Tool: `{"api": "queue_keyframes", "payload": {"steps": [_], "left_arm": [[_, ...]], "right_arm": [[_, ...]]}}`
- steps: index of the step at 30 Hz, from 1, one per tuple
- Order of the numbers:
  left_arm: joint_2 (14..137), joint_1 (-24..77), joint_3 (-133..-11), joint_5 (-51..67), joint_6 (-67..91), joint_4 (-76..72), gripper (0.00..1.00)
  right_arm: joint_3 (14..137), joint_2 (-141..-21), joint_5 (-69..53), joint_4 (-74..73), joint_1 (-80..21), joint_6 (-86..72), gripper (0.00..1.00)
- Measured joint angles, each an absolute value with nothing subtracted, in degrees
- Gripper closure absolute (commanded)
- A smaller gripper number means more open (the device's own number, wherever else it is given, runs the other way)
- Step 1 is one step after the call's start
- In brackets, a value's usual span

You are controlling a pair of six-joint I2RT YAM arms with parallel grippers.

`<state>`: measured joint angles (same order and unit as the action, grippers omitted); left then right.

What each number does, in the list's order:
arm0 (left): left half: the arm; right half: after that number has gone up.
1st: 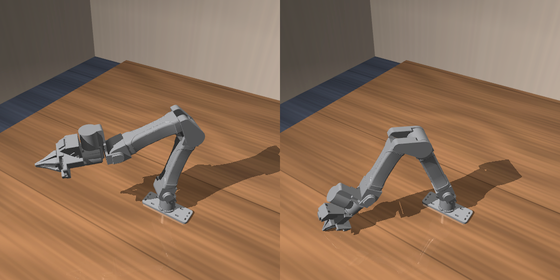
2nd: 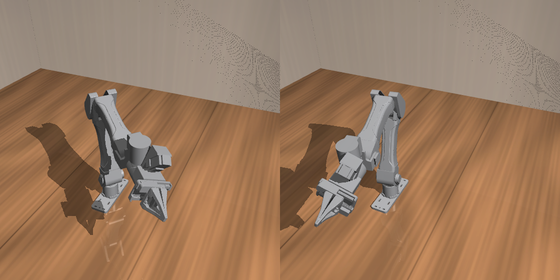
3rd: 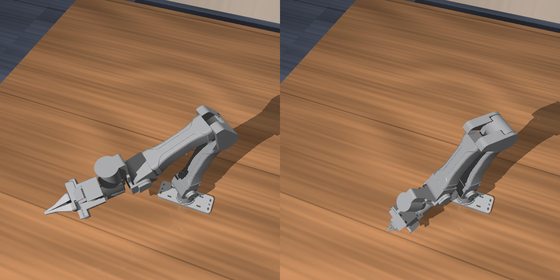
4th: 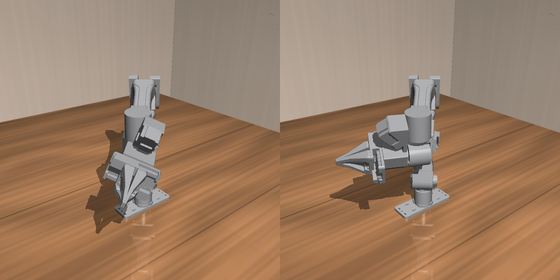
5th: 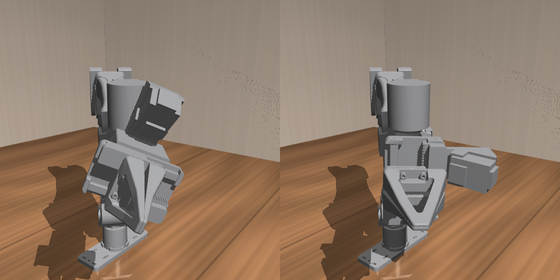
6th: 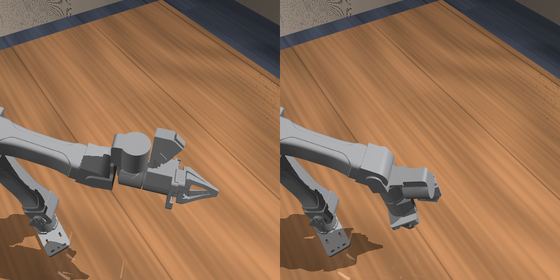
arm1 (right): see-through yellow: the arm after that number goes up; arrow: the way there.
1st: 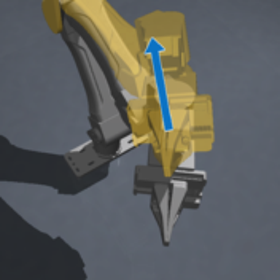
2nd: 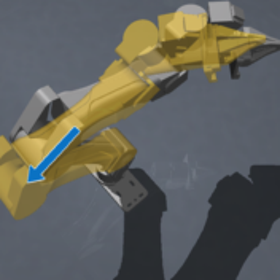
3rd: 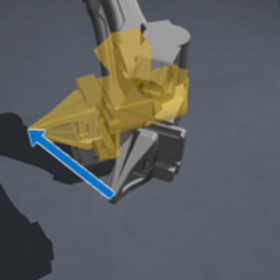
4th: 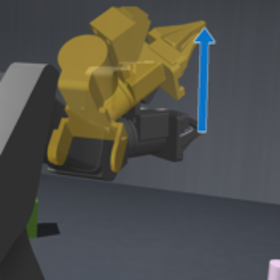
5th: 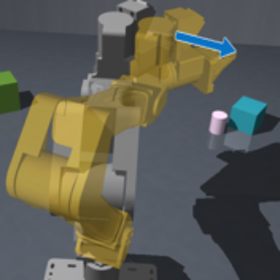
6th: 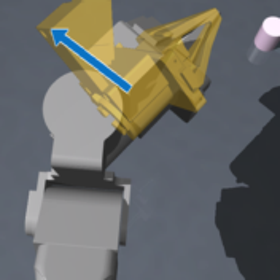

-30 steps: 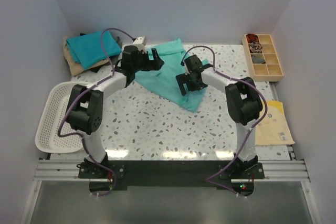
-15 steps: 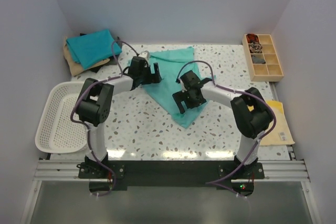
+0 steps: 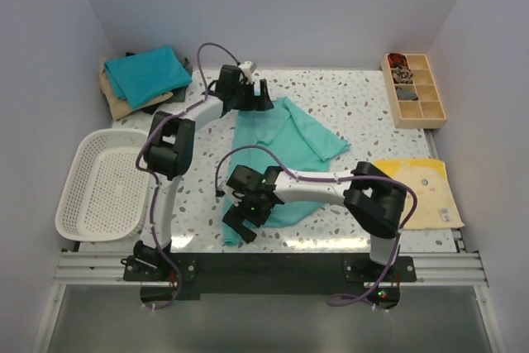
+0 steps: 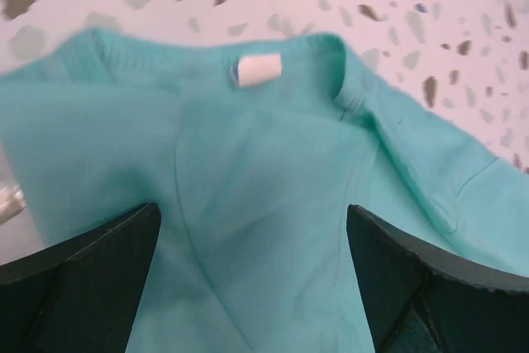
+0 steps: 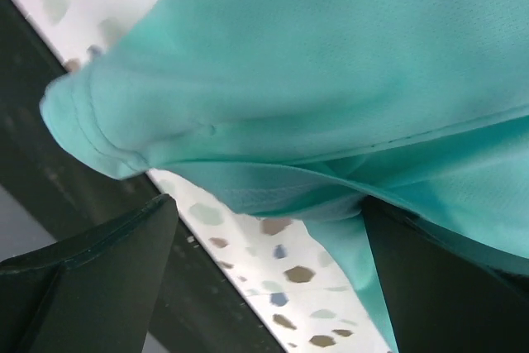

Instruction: Fold and stack the t-shirts

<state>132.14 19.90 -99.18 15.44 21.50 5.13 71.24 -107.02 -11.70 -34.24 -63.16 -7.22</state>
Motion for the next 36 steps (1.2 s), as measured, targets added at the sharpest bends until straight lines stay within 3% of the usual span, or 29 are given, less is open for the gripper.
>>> {"api": "queue_keyframes", "payload": {"steps": [5,10,14,19,22,26,36], "left_arm": [[136.8,20.0,-107.0,29.0,21.4,3.4,0.0],[135.8,20.8,-104.1,36.0,22.2,-5.0,0.0],[129.0,21.6,-93.1,31.7,23.4,-10.2,0.0],[111.4,21.6,-73.1,18.4,26.1,-12.9,0.0],[98.8,21.8,-61.2,11.5,28.0,-15.2,0.0],[88.4,25.3,-51.6,5.6,29.0,-16.3,0.0],[80.8,37.6,-39.9,0.0,31.0,-9.7,0.0]], "right_arm": [[72.4,-106.4,-9.3,-38.0,-66.5,-6.6,0.01],[72.4,-96.7,9.1,-39.6,-65.8,-6.6,0.01],[71.5,-84.7,23.6,-33.9,-60.5,-6.7,0.01],[70.8,-79.7,26.2,-25.5,-40.2,-8.8,0.01],[73.1,-85.3,24.1,-24.0,-31.1,-9.6,0.02],[82.0,-99.1,17.8,-22.5,-28.9,-9.7,0.02],[109.8,-126.4,-1.6,-23.0,-24.4,-6.6,0.04]]}}
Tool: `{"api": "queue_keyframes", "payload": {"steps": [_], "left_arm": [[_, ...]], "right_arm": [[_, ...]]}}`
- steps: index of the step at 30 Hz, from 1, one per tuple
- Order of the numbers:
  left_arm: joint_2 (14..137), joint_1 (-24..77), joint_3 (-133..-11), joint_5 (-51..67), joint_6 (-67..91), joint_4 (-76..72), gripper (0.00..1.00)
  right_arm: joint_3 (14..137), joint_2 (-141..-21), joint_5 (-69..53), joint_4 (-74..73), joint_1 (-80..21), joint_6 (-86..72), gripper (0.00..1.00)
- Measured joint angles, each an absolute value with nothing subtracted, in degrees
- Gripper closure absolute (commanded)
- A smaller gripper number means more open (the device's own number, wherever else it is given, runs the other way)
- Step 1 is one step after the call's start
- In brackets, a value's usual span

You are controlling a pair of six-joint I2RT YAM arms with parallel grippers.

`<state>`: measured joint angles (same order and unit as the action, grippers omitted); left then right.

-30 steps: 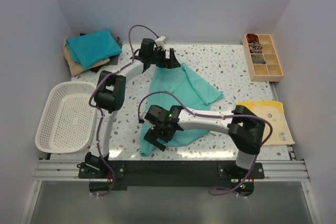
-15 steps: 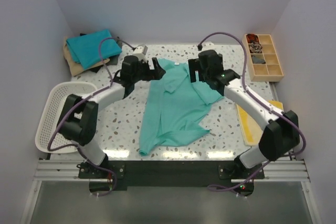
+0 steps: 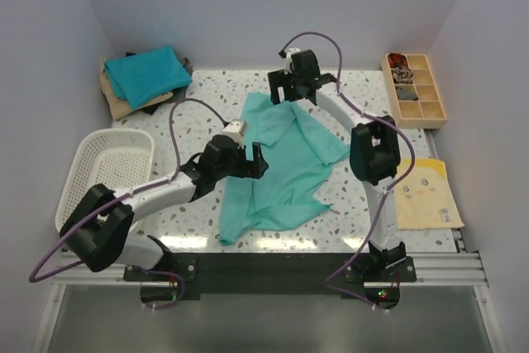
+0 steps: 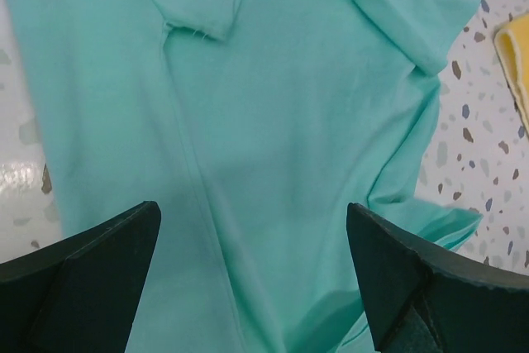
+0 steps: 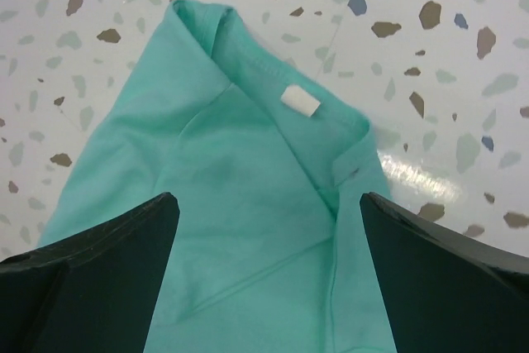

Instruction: Fold and stack the t-shirts

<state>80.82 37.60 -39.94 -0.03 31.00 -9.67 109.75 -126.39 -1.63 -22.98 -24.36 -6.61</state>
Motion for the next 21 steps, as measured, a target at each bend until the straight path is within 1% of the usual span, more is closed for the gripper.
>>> {"api": "queue_keyframes", "payload": {"steps": [8,12,14,15,16,18,19,21], "left_arm": [[74.6,40.3,-34.7,-3.6,33.9,-3.2,0.0],[73.4,42.9,-32.4,-4.1,36.2,-1.0,0.0],[73.0,44.3,-31.2,-4.3,37.5,0.2,0.0],[73.0,44.9,-30.9,-4.3,38.0,1.0,0.0],[73.0,45.5,-30.5,-4.3,38.5,1.7,0.0],[72.9,46.4,-29.9,-4.3,39.3,2.7,0.0],[72.9,46.8,-29.6,-4.3,39.7,2.9,0.0],[72.9,47.5,-29.1,-4.3,40.2,3.6,0.0]], "right_arm": [[125.2,-140.3,-12.6,-25.7,-22.0,-1.3,0.06],[125.8,-143.1,-18.6,-25.8,-22.5,0.4,0.06],[125.9,-144.1,-21.7,-25.7,-22.6,1.0,0.08],[125.9,-144.4,-22.9,-25.7,-22.7,1.3,0.09],[125.9,-144.7,-23.8,-25.7,-22.8,1.5,0.13],[125.9,-145.0,-25.6,-25.7,-22.8,2.0,0.17],[125.9,-145.0,-26.3,-25.7,-22.9,2.3,0.22],[126.1,-145.1,-27.2,-25.7,-22.9,2.7,0.26]]}}
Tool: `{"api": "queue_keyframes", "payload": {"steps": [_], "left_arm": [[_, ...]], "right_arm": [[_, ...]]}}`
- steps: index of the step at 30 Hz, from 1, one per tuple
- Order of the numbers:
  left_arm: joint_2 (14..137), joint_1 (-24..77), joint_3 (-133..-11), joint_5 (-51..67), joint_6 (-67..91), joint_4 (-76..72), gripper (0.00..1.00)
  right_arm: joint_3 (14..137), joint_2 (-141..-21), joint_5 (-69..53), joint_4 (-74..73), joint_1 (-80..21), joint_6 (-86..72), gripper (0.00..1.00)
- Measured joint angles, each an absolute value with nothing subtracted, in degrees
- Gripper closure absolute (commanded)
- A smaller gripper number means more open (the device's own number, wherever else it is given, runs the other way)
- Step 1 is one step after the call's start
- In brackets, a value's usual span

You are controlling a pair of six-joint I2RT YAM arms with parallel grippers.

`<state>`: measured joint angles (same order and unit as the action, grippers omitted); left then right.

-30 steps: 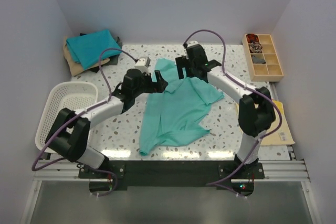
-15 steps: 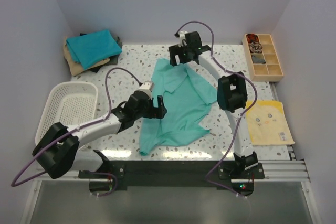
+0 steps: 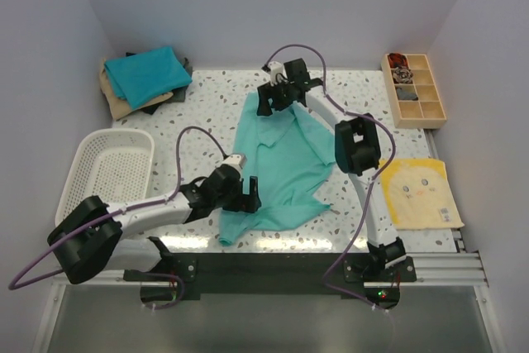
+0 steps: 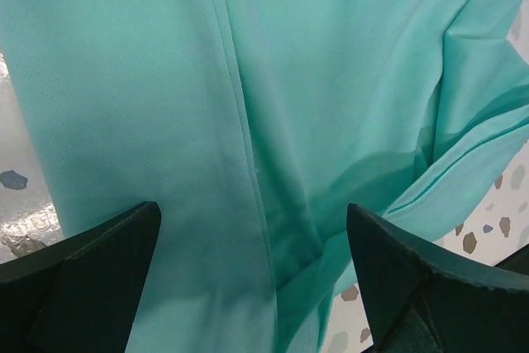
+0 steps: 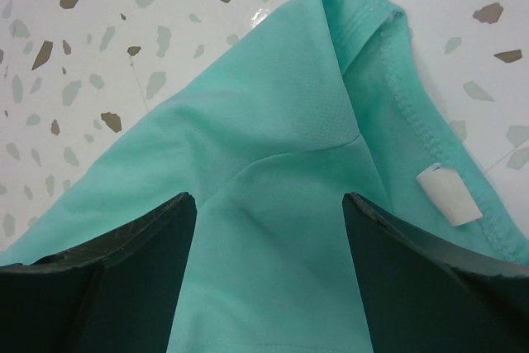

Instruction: Fold and stack the t-shirts

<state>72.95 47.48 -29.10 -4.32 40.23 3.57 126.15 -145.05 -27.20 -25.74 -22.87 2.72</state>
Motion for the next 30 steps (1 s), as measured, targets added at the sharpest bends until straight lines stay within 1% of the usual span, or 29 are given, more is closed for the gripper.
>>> {"api": "queue_keyframes", "payload": {"steps": [2,3,5,9,11,12,13,14,15,16,17,18,19,20,22,23,25,26,30], "left_arm": [[72.9,48.0,-29.1,-4.5,40.9,4.0,0.01],[72.9,48.1,-29.1,-4.6,41.1,4.0,0.02],[72.9,48.5,-29.1,-4.8,41.4,4.0,0.03],[72.9,49.5,-28.7,-5.0,42.2,3.7,0.05],[72.9,49.7,-28.6,-5.0,42.5,3.5,0.06],[72.9,49.8,-28.6,-5.0,42.6,3.4,0.07],[73.0,49.8,-28.6,-5.2,42.7,3.4,0.09],[73.0,49.9,-28.6,-5.2,42.8,3.4,0.15],[73.1,50.0,-28.6,-5.2,42.9,3.3,0.18],[73.2,50.1,-28.6,-5.2,43.0,3.2,0.21],[73.4,50.1,-28.6,-5.2,43.0,3.2,0.29],[73.6,50.1,-28.6,-5.1,43.0,3.0,0.33],[73.8,50.1,-28.6,-5.1,43.1,2.9,0.4],[74.1,50.1,-28.6,-5.0,43.1,2.8,0.57],[74.7,50.1,-28.6,-4.8,43.3,2.6,0.69],[75.0,50.1,-28.5,-4.7,43.3,2.6,0.8],[75.5,50.3,-28.4,-4.7,43.7,2.7,0.9],[75.5,50.3,-28.4,-4.7,43.7,2.9,1.0],[75.3,50.4,-28.9,-6.6,43.3,5.3,1.0]], "right_arm": [[127.2,-145.4,-28.1,-25.7,-22.9,3.0,0.3],[128.0,-145.7,-28.4,-25.7,-22.9,3.1,0.3],[129.7,-146.5,-28.6,-25.6,-22.8,3.2,0.2],[132.1,-148.1,-29.2,-25.2,-22.8,3.2,0.16],[133.5,-149.4,-29.3,-25.0,-22.8,3.2,0.21],[134.4,-150.1,-29.4,-25.1,-22.8,3.1,0.28],[135.4,-150.9,-29.5,-25.1,-22.8,3.1,0.32],[136.0,-151.6,-29.6,-25.1,-22.9,3.1,0.36],[136.1,-152.0,-29.6,-25.0,-22.9,3.1,0.47],[136.1,-152.3,-29.6,-25.1,-23.0,3.1,0.52],[136.1,-152.6,-29.6,-25.1,-23.0,3.3,0.6],[136.1,-152.6,-29.6,-25.1,-23.0,3.3,0.8],[136.1,-152.6,-29.6,-25.2,-23.0,3.4,0.93],[136.1,-152.6,-29.6,-25.2,-23.1,3.6,1.0],[136.1,-152.6,-29.6,-25.3,-23.2,3.6,1.0],[136.0,-152.6,-29.6,-25.3,-23.2,3.6,1.0],[134.5,-152.1,-29.6,-24.2,-23.3,3.4,1.0],[133.2,-151.4,-29.6,-23.9,-23.4,3.4,1.0],[126.3,-146.5,-27.9,-22.7,-23.4,3.2,1.0]]}}
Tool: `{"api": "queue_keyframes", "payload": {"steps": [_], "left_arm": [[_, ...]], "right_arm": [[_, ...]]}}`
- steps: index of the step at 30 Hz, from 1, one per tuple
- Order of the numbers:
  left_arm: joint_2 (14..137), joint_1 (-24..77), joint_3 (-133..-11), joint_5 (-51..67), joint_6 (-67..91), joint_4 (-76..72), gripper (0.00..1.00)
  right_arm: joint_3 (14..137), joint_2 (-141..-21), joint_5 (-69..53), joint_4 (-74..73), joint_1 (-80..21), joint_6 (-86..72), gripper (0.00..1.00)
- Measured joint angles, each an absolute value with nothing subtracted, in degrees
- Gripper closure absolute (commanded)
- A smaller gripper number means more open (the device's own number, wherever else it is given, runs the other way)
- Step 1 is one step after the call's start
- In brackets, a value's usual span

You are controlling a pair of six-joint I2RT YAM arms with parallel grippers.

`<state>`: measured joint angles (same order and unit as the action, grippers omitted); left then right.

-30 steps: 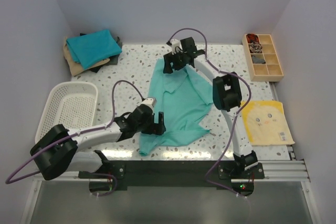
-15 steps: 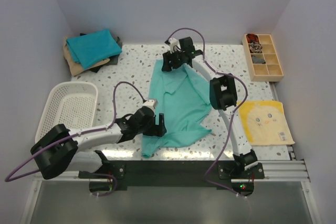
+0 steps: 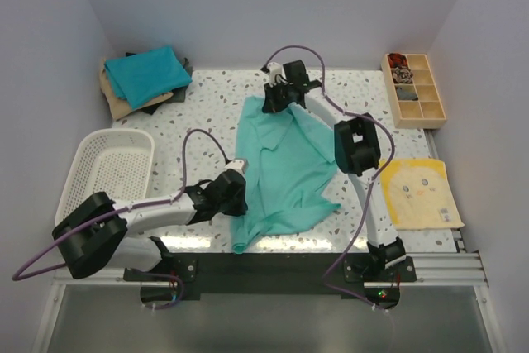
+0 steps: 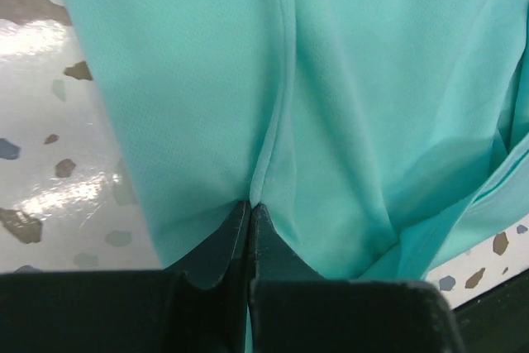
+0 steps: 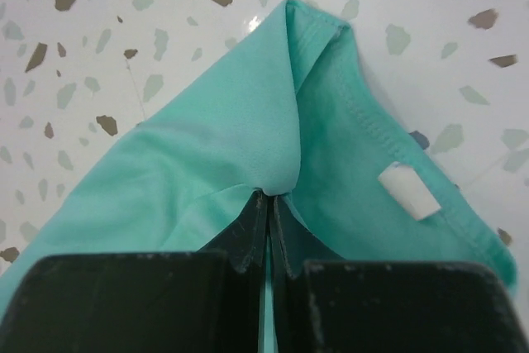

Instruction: Fold and stack the t-shirts

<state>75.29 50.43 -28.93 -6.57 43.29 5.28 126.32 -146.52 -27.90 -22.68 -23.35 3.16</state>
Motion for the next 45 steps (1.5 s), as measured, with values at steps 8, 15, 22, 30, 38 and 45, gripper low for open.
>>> {"api": "queue_keyframes", "payload": {"steps": [8,15,22,30,38,45], "left_arm": [[70.3,49.8,-35.8,-15.2,38.6,13.5,1.0],[62.6,42.1,-45.0,-19.9,30.7,19.0,1.0],[59.0,35.9,-62.5,-29.0,19.4,22.2,1.0],[58.3,35.6,-81.1,-33.0,6.6,22.3,1.0],[57.8,35.7,-103.5,-26.2,-1.3,29.3,1.0],[56.1,36.0,-115.1,-14.2,0.6,40.3,1.0]], "right_arm": [[121.7,-126.7,-21.2,-23.0,-23.2,4.8,1.0],[121.8,-107.2,-12.4,-22.9,-23.2,8.3,1.0],[120.0,-95.2,-4.7,-25.3,-23.2,11.8,1.0],[114.9,-78.9,-2.0,-31.4,-23.1,12.9,1.0],[115.0,-63.7,-2.4,-33.0,-23.3,11.6,1.0],[114.7,-54.9,-8.5,-36.6,-23.6,8.3,1.0]]}}
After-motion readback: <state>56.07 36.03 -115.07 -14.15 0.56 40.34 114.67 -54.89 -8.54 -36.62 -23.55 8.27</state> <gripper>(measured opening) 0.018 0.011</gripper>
